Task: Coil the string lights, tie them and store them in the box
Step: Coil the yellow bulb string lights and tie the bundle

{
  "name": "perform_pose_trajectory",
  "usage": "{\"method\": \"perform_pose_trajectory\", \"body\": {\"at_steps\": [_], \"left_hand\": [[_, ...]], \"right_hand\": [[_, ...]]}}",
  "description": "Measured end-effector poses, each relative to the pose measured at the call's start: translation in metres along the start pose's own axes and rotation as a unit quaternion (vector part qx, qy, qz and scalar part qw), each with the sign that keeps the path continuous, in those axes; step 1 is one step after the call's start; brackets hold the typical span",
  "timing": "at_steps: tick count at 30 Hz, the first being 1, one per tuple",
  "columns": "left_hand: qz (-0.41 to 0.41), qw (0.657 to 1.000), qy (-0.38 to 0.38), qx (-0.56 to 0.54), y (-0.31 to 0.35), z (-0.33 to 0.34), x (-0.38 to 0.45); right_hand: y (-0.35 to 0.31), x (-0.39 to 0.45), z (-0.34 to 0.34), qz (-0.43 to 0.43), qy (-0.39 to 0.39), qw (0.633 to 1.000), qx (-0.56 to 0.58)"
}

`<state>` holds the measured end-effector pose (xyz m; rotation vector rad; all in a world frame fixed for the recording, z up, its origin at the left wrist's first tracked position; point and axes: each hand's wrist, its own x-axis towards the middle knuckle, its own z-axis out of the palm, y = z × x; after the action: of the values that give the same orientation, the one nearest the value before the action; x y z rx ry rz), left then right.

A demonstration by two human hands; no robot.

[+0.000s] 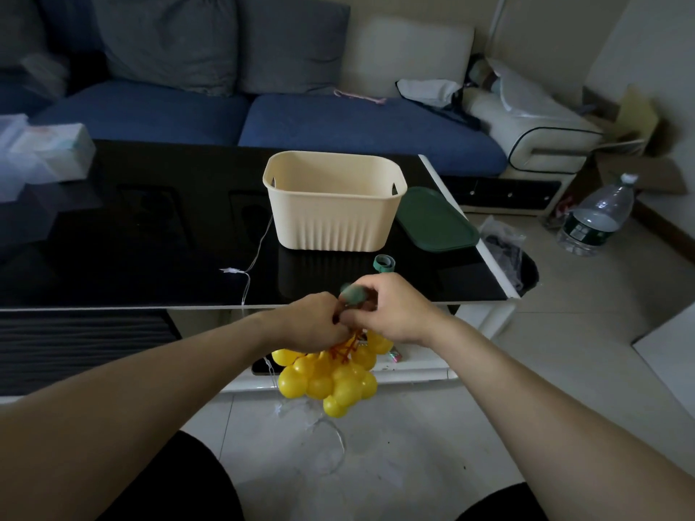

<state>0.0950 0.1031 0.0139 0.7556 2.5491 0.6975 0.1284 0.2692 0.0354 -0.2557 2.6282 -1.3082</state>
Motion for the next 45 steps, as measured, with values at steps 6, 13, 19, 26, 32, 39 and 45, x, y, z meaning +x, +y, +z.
{"method": "perform_pose_trajectory", "body": {"at_steps": [6,13,19,26,32,39,45], "left_hand": [[-0.03,0.997,-0.04,-0.066,0.008,-0.003,-0.001],[-0.066,0.934,-0.14,-0.322,0.007,-0.009,-0.004],[-0.052,0.896,-0.232,-0.376,0.001,-0.016,-0.011],[-0.053,0.845,-0.252,-0.468,0.007,-0.023,-0.016],[-0.086,0.878,-0.226,-0.413,0.014,-0.007,-0.015],[-0.083,0.884,-0.169,-0.427,0.022,-0.005,-0.01],[-0.111,0.894,-0.105,-0.421,0.018,0.002,-0.008]], "right_hand": [[0.003,-0.003,-0.017,-0.054,0.003,0.995,-0.082],[0.001,-0.003,-0.02,-0.139,0.026,0.976,-0.164],[0.001,-0.013,-0.007,-0.257,0.039,0.942,-0.212],[0.002,-0.021,-0.006,-0.221,0.109,0.959,-0.139],[-0.01,-0.017,-0.015,-0.202,0.188,0.96,-0.042],[-0.013,-0.019,-0.028,-0.117,0.145,0.982,0.035],[-0.002,-0.026,-0.042,0.001,0.071,0.983,0.172]]}}
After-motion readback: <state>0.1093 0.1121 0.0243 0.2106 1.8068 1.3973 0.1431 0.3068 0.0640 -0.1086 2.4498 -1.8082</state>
